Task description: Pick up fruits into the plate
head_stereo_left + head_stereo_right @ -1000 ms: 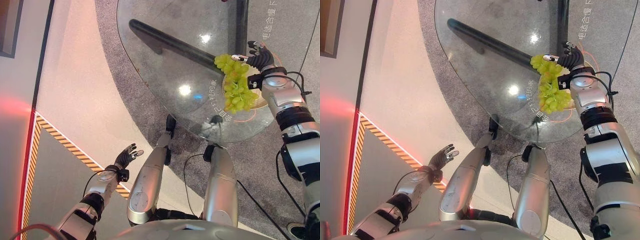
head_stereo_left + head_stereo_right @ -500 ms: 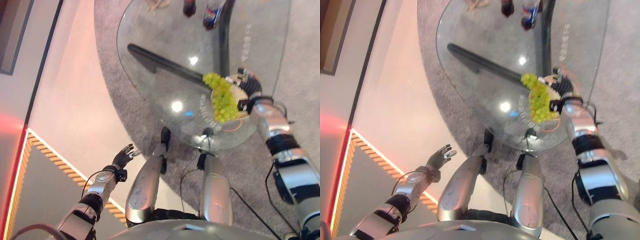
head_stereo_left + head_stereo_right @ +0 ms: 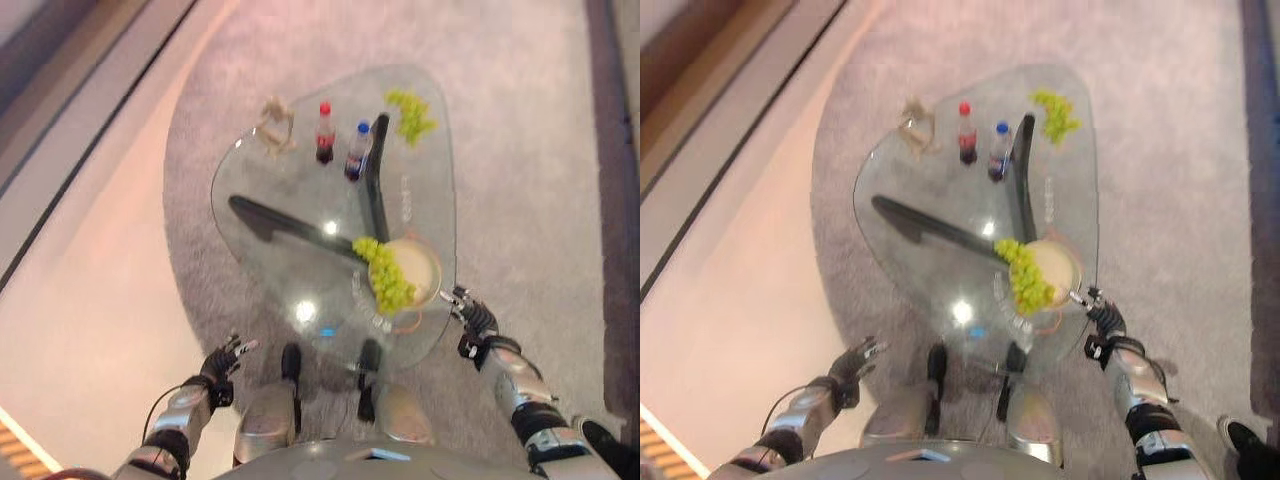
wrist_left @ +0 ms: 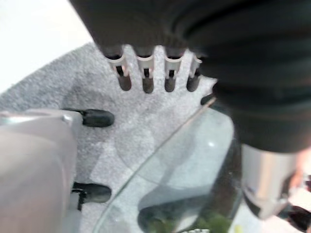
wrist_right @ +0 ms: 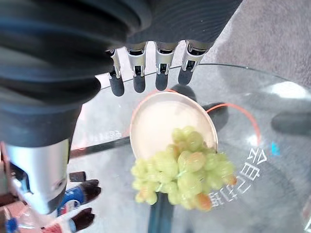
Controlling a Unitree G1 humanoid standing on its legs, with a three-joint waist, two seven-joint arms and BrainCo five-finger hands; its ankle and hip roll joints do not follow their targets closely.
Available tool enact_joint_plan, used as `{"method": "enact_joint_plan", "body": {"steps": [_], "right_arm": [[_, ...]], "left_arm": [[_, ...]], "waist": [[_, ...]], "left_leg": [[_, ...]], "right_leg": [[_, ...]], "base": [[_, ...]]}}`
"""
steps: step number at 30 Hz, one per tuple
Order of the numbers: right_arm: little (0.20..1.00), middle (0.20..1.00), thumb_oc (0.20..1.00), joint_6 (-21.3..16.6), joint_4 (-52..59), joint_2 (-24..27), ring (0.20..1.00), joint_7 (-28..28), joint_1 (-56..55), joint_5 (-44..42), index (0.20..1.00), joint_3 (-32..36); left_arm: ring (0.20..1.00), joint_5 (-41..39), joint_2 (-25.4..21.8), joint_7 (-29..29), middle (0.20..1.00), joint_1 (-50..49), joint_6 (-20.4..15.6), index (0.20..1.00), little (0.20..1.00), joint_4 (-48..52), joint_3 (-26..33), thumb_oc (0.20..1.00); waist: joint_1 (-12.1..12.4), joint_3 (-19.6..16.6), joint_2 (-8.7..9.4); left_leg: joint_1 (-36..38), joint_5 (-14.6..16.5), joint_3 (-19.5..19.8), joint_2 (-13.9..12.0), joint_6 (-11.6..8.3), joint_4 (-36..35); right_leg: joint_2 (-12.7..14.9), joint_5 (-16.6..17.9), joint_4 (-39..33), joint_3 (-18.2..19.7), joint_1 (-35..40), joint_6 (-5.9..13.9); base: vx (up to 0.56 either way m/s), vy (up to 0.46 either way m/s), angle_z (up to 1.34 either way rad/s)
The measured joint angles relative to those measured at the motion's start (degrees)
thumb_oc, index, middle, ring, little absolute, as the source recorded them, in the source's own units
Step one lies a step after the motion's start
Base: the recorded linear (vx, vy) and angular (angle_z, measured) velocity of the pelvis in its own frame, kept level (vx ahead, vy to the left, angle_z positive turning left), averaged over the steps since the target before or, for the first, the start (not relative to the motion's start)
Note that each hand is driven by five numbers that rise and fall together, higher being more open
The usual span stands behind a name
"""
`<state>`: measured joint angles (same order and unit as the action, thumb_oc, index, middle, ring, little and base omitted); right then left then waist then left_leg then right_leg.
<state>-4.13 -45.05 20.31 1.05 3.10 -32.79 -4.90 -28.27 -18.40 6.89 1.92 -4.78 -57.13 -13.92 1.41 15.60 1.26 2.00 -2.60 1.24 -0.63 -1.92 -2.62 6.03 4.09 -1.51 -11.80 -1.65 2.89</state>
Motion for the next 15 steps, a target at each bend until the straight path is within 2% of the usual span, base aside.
{"method": "enact_joint_plan", "body": {"steps": [2, 3, 6, 13, 15], "right_arm": [[1.0, 1.0, 1.0, -0.08, -3.9, -2.81, 1.0, 0.88, -1.46, -0.28, 1.0, 1.0], [1.0, 1.0, 1.0, -0.29, -5.97, -3.77, 1.0, 1.74, -3.47, -0.26, 1.0, 0.55], [1.0, 1.0, 1.0, -0.02, -11.58, -5.52, 1.0, 4.22, -5.59, -0.06, 1.0, 0.59], [1.0, 1.0, 1.0, -0.73, -23.08, -7.14, 1.0, 8.18, -8.5, 6.72, 1.0, 0.39], [1.0, 1.0, 1.0, 0.22, -25.54, -7.69, 1.0, 8.27, -8.51, 8.76, 1.0, 0.33]], "left_arm": [[1.0, 1.46, 0.57, 1.26, 1.0, -1.1, 1.04, 1.0, 1.0, -1.89, 1.12, 1.0], [1.0, 1.99, 0.72, 2.11, 1.0, -2.17, 1.23, 1.0, 1.0, -2.42, 1.08, 1.0], [1.0, 3.03, 1.53, 2.73, 1.0, -3.3, 2.28, 1.0, 1.0, -4.81, 1.36, 1.0], [1.0, 7.03, 3.13, 3.57, 1.0, -4.48, 2.12, 1.0, 1.0, -10.48, 1.5, 1.0], [1.0, 8.28, 3.79, 3.58, 1.0, -4.99, 2.26, 1.0, 1.0, -11.79, 1.54, 1.0]], "waist": [[0.06, -2.28, 0.19], [0.08, -4.53, 0.14], [-0.01, -6.65, -0.3], [-0.56, -7.77, -0.79], [-0.75, -8.57, -0.98]], "left_leg": [[2.84, 0.12, -0.01, -0.13, -0.2, -1.22], [3.09, 0.62, -0.26, -0.25, -0.24, -1.82], [4.92, 0.86, -0.38, -0.15, -0.08, -2.69], [6.48, 1.28, -0.54, -0.31, 0.17, -2.77], [6.58, 1.46, -0.59, -0.29, 0.45, -2.78]], "right_leg": [[-0.42, -0.02, -1.71, -0.15, 3.26, 0.03], [-0.47, -0.25, -1.98, -0.07, 3.31, 0.29], [-0.6, -0.23, -3.45, 0.01, 5.54, 0.32], [-0.7, -0.25, -3.71, 0.2, 7.12, 0.31], [-0.69, -0.25, -3.7, 0.3, 7.19, 0.3]], "base": [[0.09, 0.027, 0.01], [0.1, 0.041, -0.04], [0.04, 0.035, -0.02], [0.01, 0.021, -0.01], [0.0, 0.034, -0.03]]}}
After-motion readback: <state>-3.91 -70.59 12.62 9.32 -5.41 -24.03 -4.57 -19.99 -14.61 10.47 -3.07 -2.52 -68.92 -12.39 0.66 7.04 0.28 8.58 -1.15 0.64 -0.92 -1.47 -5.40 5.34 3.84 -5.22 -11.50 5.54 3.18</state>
